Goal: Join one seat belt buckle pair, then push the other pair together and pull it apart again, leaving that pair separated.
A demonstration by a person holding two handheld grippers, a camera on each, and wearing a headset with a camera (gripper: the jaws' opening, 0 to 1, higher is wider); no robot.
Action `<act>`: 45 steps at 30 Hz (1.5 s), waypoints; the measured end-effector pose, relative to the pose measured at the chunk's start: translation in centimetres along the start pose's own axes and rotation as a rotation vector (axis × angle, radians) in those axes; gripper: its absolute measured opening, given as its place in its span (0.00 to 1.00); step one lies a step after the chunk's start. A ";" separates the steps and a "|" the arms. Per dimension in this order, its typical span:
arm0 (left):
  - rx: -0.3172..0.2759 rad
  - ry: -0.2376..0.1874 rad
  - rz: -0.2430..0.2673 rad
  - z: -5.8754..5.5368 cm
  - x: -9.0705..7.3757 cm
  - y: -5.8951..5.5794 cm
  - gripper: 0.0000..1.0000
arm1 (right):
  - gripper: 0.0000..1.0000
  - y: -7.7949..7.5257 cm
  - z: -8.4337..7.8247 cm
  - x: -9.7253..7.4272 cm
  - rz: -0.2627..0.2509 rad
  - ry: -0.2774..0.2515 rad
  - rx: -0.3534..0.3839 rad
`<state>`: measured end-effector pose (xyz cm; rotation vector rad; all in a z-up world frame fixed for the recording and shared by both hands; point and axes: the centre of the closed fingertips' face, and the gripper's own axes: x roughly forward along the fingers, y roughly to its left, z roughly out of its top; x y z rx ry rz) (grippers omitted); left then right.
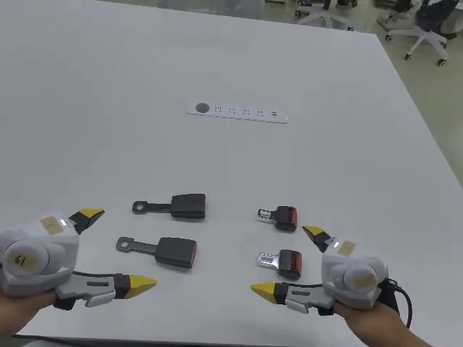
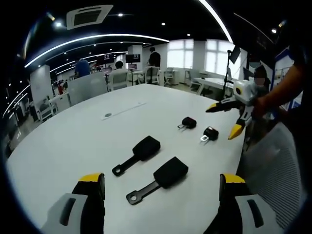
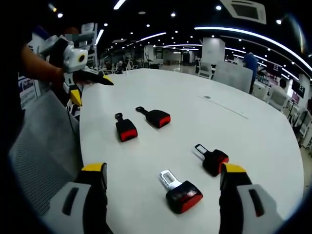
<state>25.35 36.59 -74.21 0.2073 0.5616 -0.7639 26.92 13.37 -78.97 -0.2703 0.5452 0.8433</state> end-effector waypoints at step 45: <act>0.009 0.004 0.001 0.1 0.4 0.4 1.00 | 0.96 -0.4 -1.1 -0.4 0.011 0.031 0.001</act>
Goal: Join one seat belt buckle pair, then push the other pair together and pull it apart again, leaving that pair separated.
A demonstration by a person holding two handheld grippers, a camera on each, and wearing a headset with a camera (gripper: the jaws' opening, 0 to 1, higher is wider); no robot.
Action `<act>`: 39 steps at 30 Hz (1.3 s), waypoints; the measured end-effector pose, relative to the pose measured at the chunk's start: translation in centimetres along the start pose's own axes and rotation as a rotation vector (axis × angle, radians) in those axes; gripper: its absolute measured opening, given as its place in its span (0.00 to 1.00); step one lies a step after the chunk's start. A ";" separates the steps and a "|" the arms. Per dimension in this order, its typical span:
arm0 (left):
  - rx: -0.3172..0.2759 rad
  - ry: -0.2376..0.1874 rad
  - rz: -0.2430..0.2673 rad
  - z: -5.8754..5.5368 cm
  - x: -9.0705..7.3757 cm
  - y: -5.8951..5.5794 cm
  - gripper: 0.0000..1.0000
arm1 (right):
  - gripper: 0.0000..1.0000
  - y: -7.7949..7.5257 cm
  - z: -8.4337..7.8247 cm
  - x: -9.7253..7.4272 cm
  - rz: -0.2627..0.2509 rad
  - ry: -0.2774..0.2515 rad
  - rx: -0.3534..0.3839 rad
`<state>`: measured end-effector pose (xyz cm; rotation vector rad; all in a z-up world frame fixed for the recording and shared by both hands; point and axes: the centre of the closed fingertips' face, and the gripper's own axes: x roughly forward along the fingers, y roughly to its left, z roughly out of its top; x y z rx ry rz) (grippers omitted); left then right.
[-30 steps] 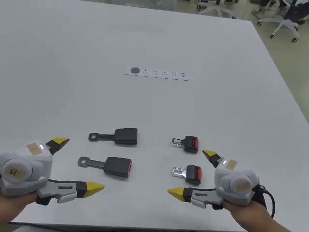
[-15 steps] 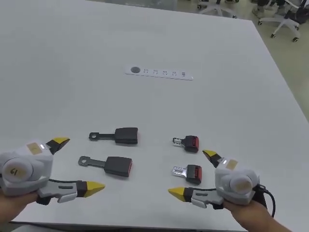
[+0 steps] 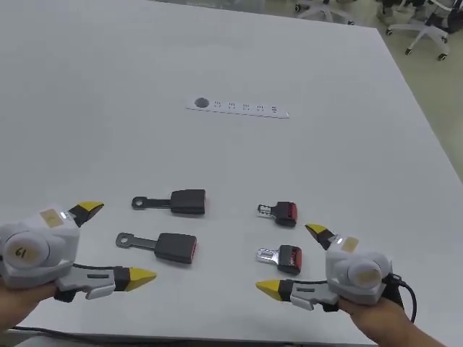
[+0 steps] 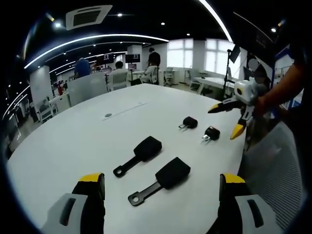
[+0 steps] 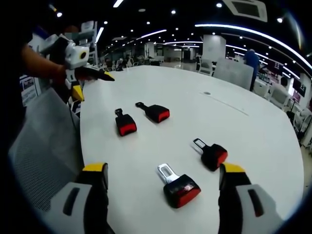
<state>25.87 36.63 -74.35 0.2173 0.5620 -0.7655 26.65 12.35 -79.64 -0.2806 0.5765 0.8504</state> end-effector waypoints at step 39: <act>0.024 0.044 -0.058 0.0 3.4 0.5 0.99 | 0.92 -1.7 -2.7 0.3 0.056 0.079 0.001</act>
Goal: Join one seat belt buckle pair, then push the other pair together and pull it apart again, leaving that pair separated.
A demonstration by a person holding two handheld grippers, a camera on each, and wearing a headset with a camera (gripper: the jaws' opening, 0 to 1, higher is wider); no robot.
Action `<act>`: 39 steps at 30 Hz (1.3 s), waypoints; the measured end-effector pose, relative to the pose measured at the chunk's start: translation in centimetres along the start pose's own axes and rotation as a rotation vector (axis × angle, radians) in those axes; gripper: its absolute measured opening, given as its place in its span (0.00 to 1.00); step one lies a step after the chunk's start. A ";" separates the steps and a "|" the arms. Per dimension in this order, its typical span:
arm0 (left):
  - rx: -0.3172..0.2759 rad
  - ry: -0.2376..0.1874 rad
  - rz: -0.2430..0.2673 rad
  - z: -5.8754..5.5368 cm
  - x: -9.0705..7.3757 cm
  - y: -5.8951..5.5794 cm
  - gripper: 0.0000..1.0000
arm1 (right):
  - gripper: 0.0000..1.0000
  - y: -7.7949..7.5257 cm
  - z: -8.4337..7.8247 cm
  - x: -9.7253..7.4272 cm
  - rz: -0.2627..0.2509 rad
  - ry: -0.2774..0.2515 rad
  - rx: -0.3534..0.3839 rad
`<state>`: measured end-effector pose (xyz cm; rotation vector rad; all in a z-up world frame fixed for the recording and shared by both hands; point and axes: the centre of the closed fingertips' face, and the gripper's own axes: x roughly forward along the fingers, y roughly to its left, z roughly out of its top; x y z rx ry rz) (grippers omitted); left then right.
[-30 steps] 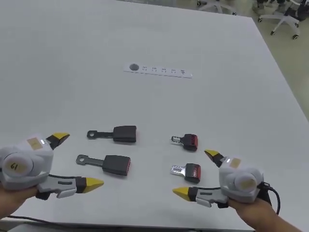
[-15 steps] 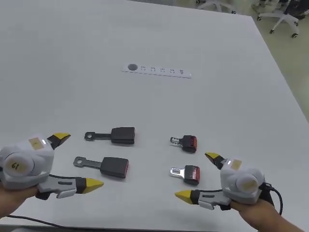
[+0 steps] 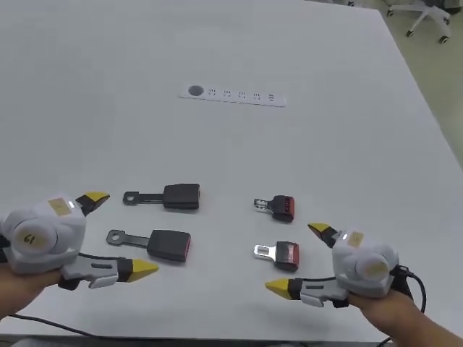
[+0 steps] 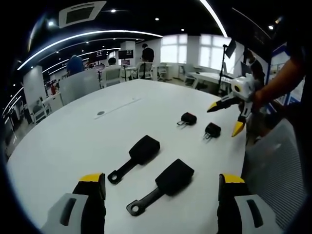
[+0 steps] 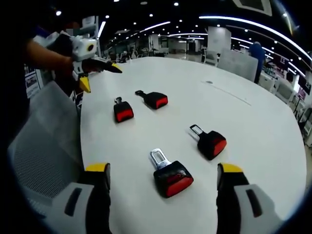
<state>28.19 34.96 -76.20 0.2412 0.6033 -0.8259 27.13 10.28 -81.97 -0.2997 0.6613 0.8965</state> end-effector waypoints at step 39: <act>0.216 0.194 -0.219 -3.1 6.1 -1.5 0.85 | 0.76 -0.8 -2.9 2.2 0.162 0.124 -0.052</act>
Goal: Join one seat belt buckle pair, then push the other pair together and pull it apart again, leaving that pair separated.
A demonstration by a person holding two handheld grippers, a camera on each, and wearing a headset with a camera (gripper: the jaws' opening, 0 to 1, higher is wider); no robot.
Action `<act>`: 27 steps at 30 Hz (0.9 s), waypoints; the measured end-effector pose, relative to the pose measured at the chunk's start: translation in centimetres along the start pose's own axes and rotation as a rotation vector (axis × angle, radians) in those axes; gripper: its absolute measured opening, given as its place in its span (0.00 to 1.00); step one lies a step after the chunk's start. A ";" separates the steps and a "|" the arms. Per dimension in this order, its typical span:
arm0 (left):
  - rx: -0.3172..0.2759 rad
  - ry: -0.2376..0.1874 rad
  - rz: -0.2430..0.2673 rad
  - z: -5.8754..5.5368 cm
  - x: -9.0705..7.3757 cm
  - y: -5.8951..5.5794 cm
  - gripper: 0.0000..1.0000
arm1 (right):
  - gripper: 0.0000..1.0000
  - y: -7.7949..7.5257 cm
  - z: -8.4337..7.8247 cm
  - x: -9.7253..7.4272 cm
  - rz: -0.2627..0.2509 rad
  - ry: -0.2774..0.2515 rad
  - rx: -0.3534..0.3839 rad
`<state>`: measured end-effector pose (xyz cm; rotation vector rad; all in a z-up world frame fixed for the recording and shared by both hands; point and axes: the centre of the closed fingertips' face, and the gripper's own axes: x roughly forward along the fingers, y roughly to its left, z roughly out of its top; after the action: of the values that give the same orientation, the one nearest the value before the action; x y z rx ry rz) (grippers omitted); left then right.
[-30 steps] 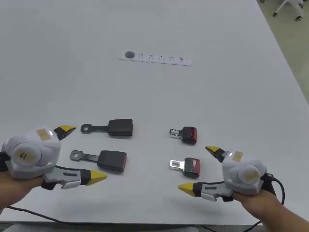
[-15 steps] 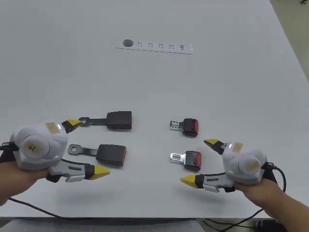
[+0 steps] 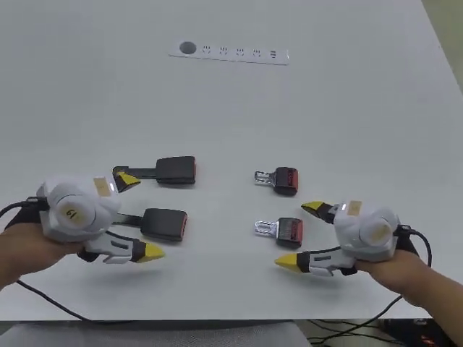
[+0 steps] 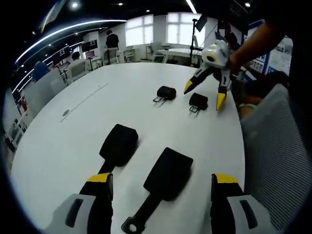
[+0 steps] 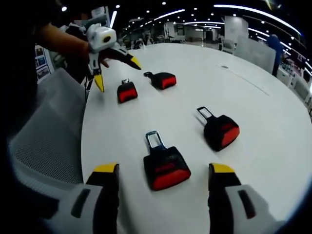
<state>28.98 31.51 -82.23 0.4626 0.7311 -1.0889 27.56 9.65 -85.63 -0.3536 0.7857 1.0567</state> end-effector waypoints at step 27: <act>0.149 0.079 -0.112 -1.8 3.0 -0.3 0.54 | 0.49 -0.2 -0.5 0.2 0.101 0.032 -0.117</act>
<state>28.95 30.73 -85.63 0.6005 0.7555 -1.2414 27.58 9.38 -86.10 -0.4349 0.7779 1.1973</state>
